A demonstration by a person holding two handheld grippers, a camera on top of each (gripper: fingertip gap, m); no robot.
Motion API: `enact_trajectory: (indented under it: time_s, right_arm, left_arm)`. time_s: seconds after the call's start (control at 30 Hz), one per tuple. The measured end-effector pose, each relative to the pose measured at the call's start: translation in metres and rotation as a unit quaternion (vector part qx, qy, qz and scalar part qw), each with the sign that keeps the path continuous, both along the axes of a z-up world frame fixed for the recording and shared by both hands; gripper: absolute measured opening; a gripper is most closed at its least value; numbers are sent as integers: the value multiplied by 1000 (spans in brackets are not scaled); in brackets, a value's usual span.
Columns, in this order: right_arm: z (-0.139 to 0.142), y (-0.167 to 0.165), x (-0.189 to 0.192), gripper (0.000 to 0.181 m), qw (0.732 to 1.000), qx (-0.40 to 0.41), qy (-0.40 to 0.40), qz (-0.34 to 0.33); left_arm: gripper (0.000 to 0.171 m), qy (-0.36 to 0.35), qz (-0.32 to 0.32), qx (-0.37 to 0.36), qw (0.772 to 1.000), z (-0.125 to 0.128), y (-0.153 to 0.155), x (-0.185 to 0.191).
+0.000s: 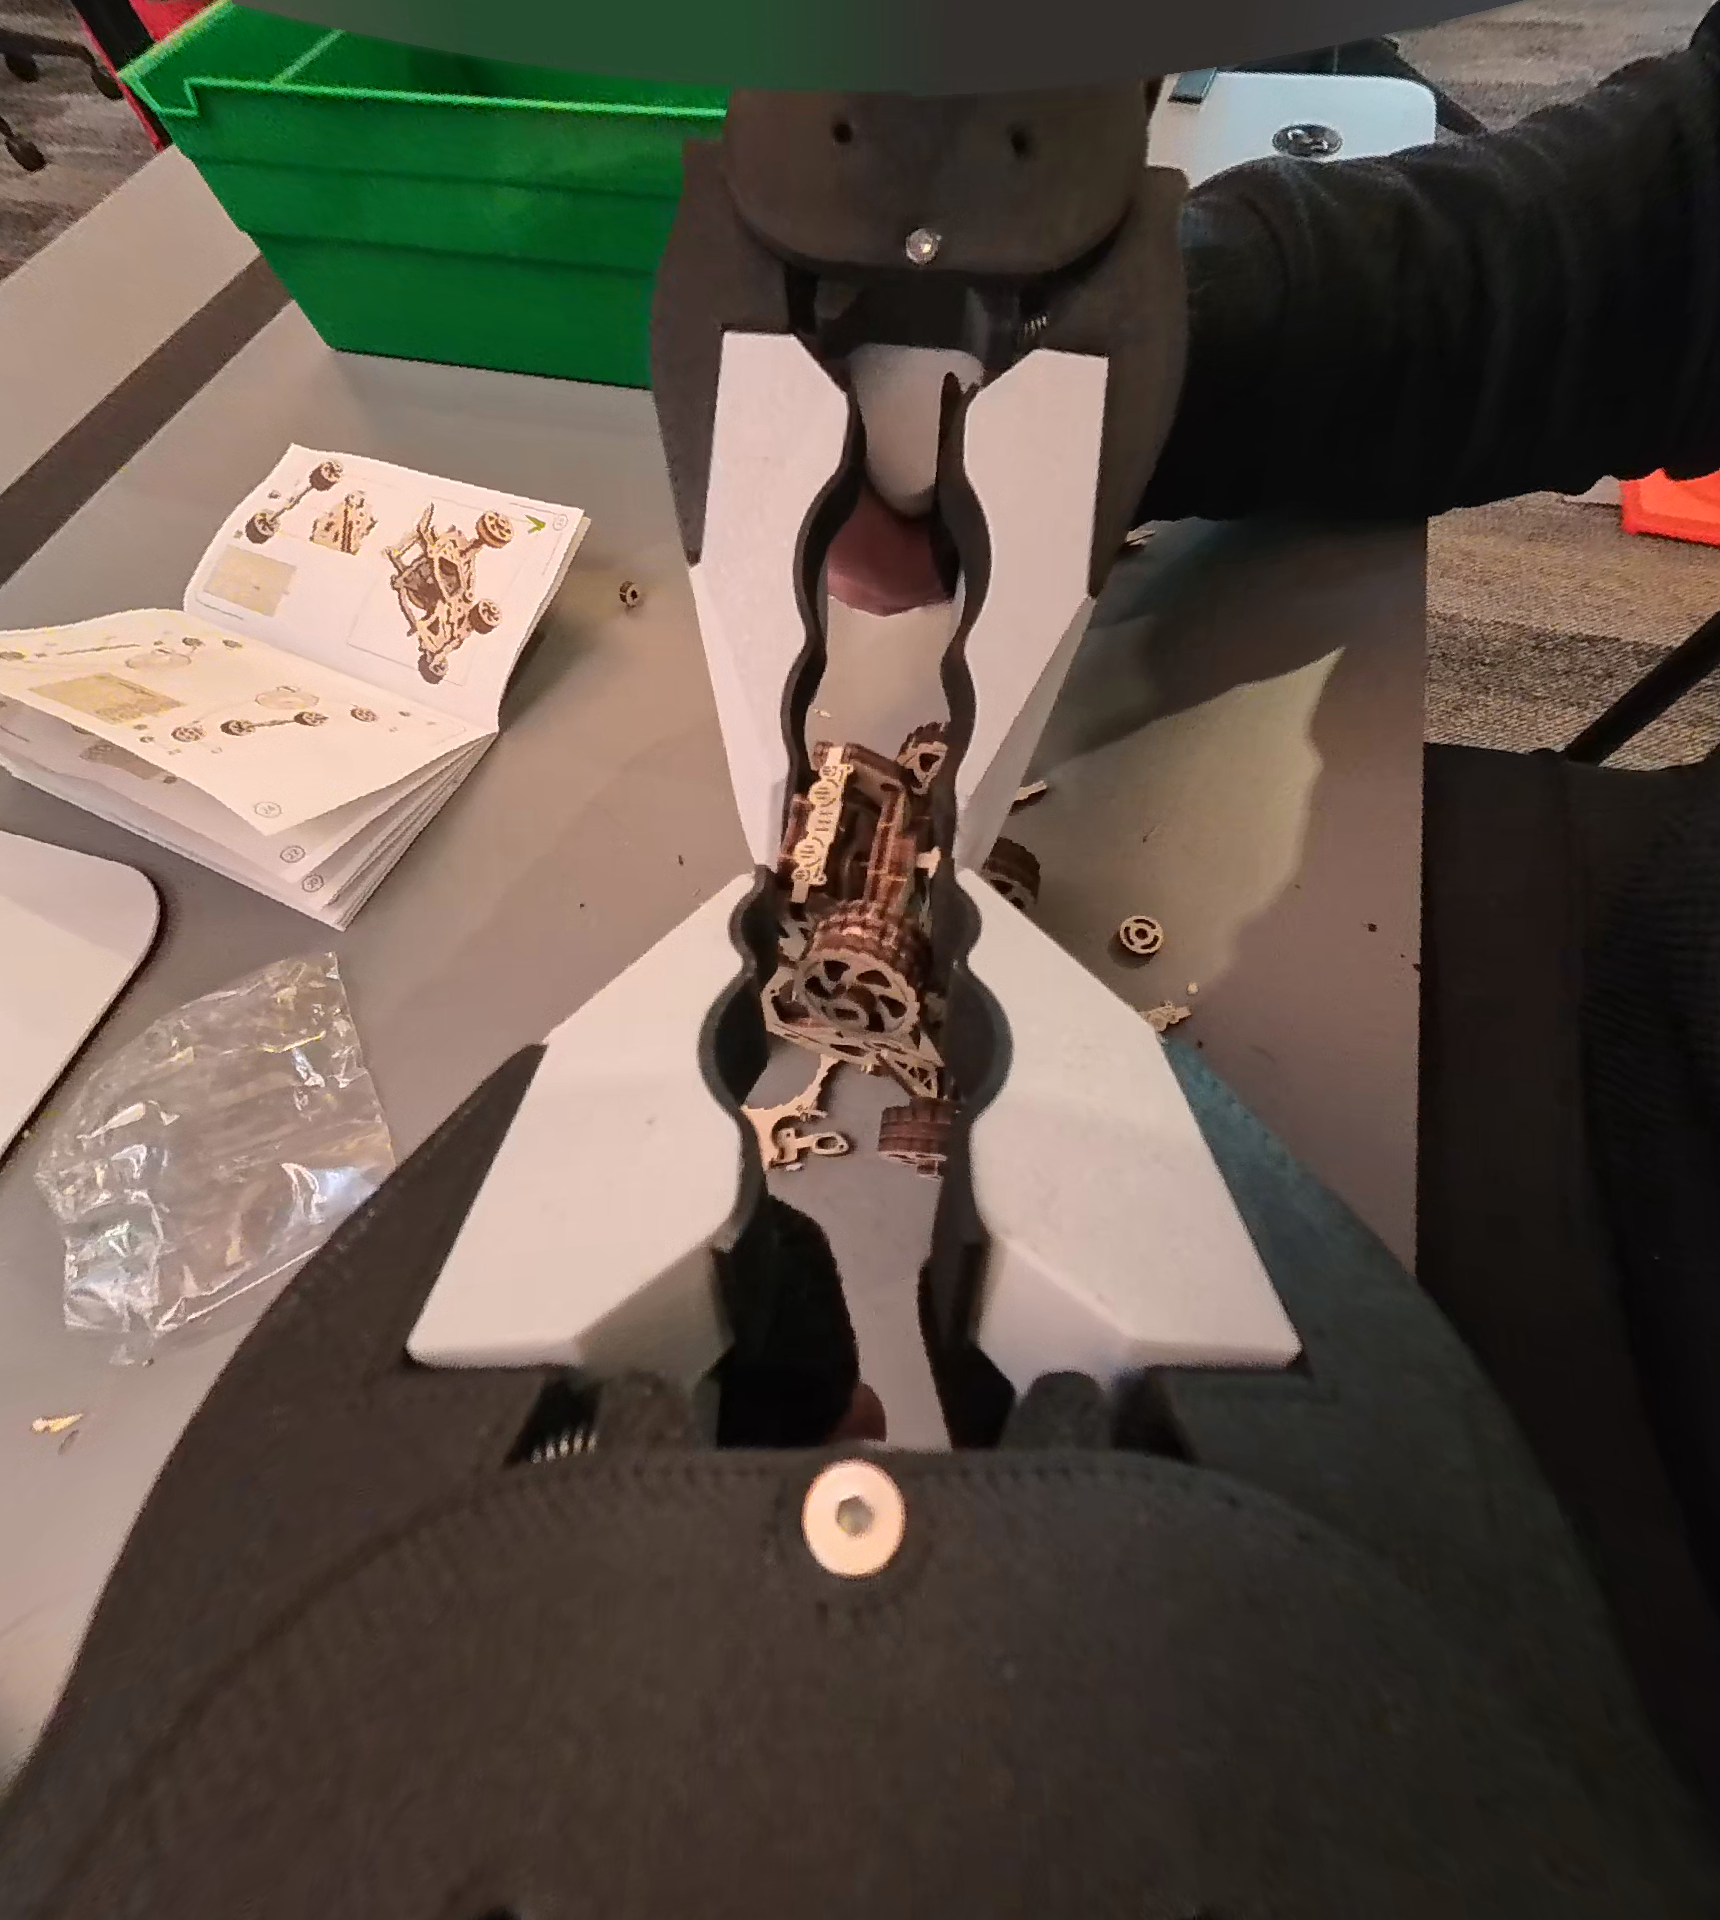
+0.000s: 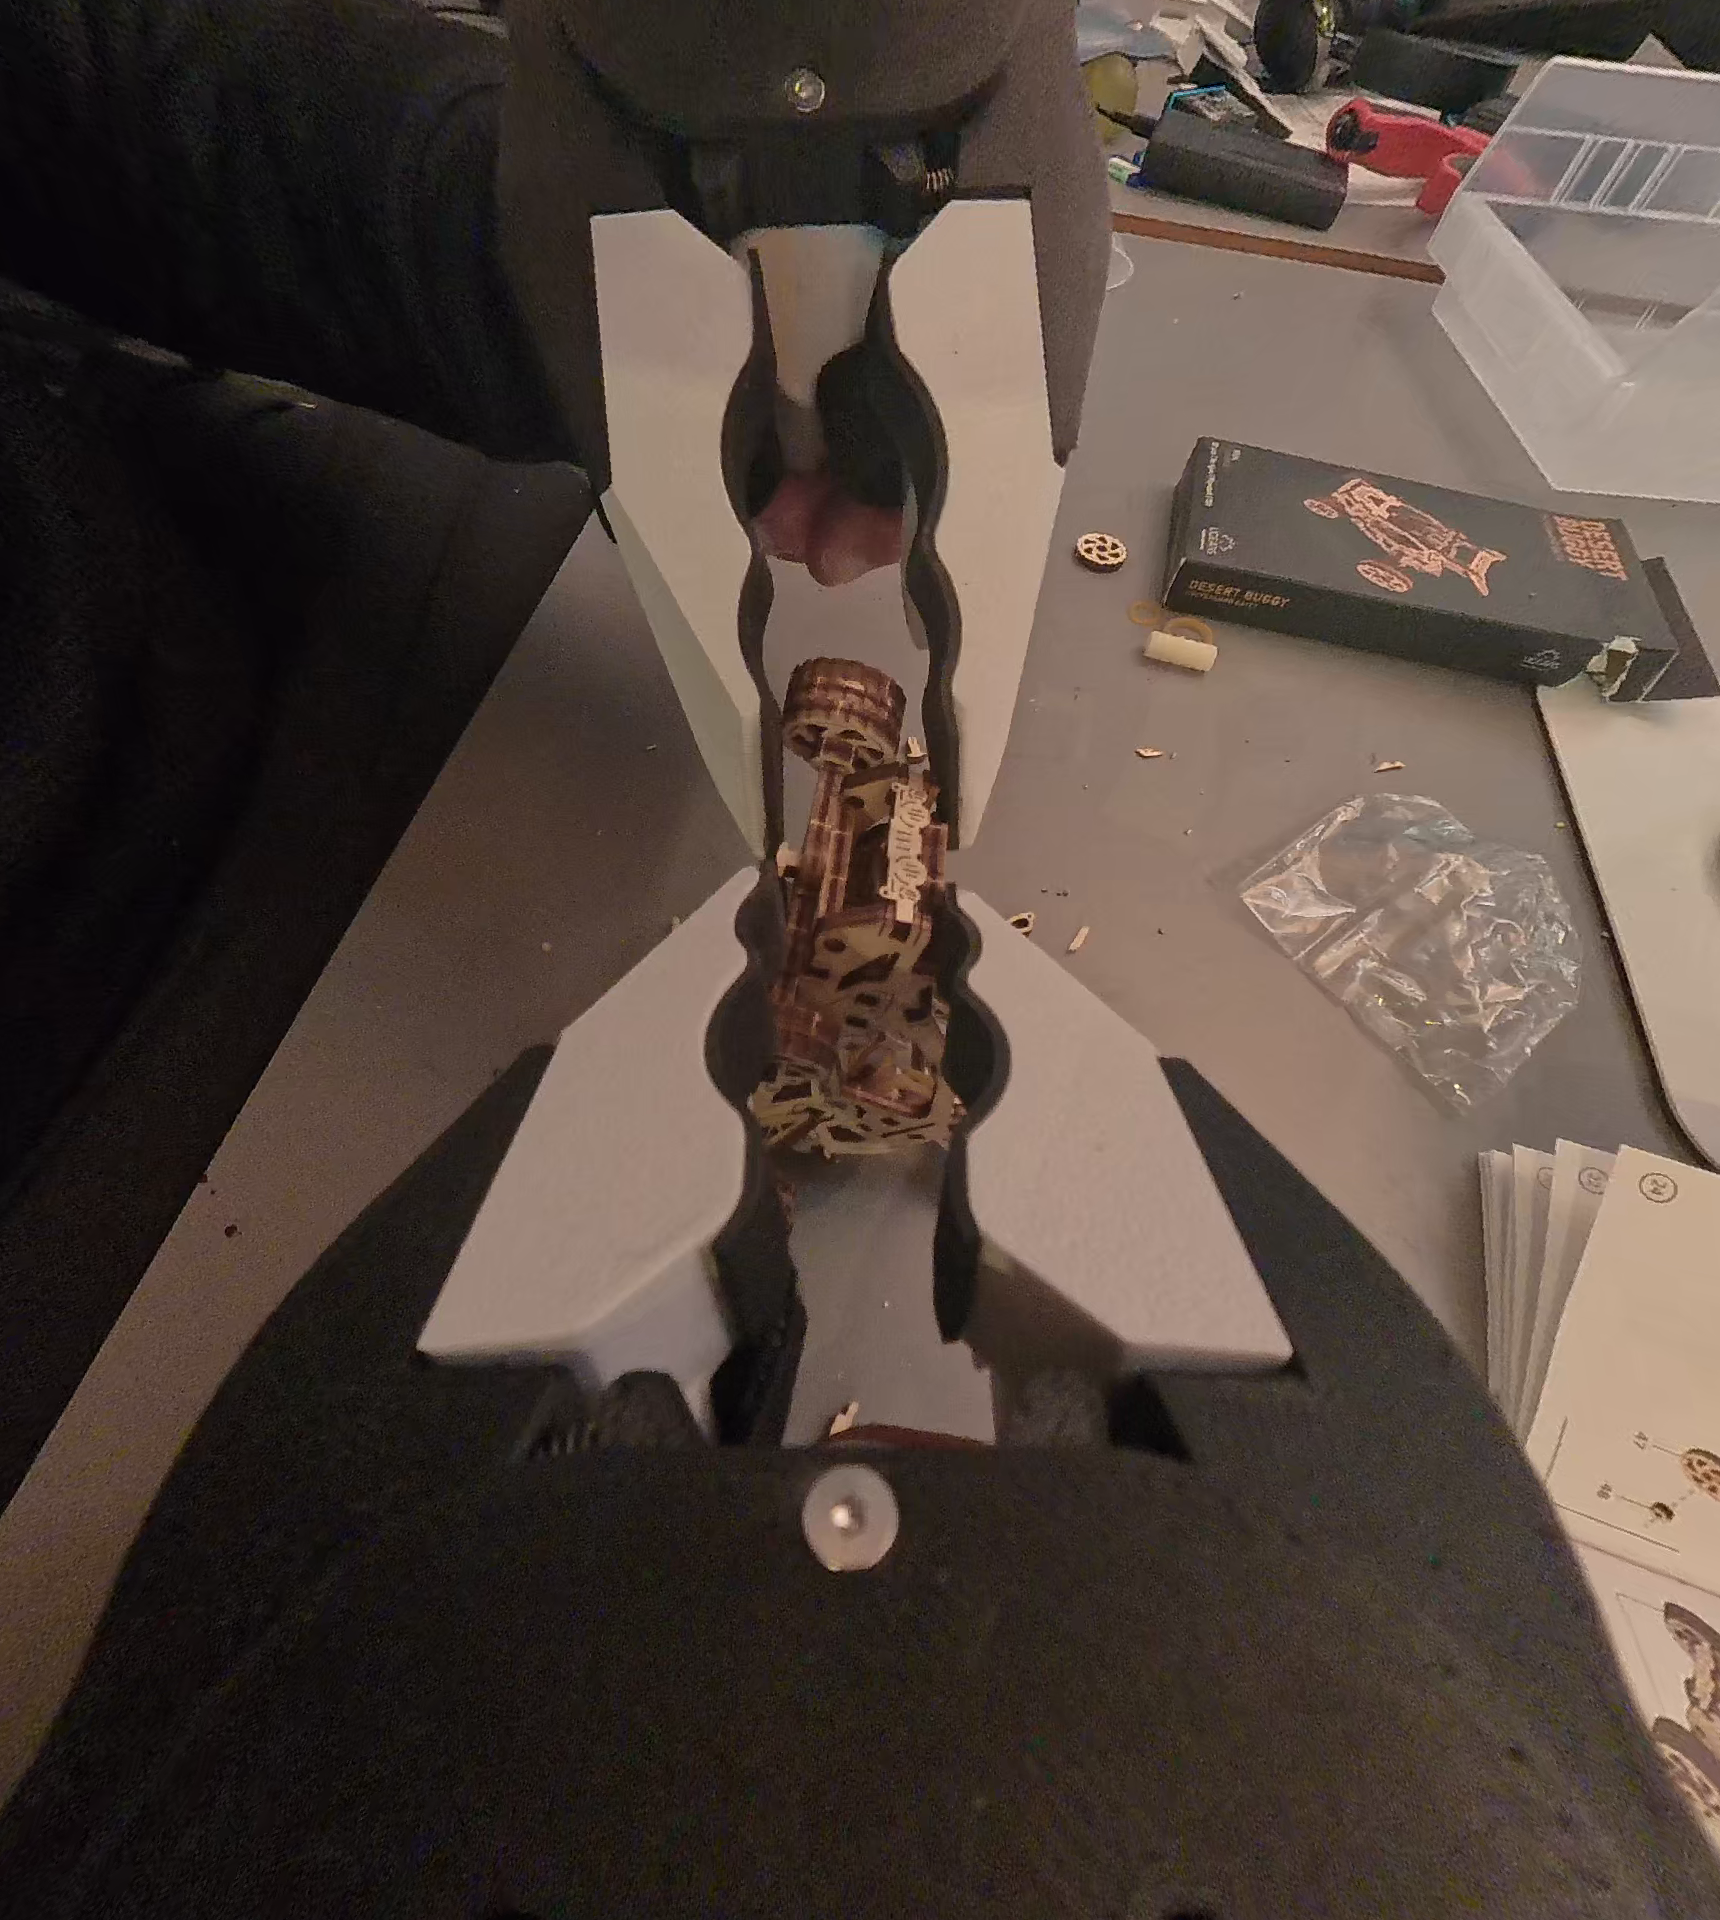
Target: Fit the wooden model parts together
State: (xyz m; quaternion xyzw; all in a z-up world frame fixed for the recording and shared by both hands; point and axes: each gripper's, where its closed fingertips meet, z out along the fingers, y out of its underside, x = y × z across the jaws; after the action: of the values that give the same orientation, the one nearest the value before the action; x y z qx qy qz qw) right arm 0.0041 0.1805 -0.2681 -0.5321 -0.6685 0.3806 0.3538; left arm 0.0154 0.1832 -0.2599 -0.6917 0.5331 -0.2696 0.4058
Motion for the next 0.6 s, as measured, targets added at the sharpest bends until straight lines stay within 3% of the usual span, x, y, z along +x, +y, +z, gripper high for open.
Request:
enact_trajectory:
  time_s: [0.6]
  right_arm:
    - [0,0,0,24,1000,7,1,1]
  left_arm:
    - [26,8,2,-3,1000,0,-1,0]
